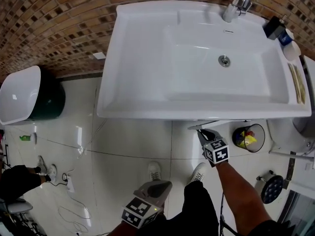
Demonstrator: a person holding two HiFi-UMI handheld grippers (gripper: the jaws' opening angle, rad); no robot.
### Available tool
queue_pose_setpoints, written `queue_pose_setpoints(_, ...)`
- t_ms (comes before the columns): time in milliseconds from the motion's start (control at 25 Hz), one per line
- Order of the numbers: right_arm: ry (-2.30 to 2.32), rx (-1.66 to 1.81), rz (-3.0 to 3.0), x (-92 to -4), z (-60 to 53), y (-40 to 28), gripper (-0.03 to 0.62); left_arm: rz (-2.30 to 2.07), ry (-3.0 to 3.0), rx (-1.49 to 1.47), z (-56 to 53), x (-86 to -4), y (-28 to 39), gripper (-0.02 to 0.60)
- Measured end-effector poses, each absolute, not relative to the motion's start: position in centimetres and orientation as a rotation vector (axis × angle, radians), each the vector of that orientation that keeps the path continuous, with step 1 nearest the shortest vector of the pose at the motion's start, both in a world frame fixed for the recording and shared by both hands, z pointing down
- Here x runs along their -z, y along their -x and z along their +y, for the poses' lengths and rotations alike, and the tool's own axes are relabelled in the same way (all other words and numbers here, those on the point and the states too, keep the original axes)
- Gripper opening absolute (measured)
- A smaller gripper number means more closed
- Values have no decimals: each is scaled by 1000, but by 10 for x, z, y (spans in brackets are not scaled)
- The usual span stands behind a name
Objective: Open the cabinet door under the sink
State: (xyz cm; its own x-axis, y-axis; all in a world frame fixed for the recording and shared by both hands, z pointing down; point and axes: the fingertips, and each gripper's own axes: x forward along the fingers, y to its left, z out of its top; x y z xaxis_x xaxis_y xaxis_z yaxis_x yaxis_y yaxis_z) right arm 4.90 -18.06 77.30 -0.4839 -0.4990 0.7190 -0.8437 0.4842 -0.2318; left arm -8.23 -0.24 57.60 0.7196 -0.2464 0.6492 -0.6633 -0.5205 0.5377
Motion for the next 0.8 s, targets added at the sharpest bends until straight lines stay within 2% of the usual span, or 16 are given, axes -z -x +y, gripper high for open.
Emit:
queue_pose_setpoints(320, -1089, -773, -2145, -766, -125, -64, 34, -581, -2159, -684, 3, -569, 60, 15)
queue_pose_setpoints(640, -1121, -819, -2102, -766, -62, -107, 41, -451, -2202, -725, 18, -565, 16, 15)
queue_pose_setpoints(800, -1081, -713, -2078, -766, -40, -135, 41, -386, -2219, -741, 26, -563, -8, 15)
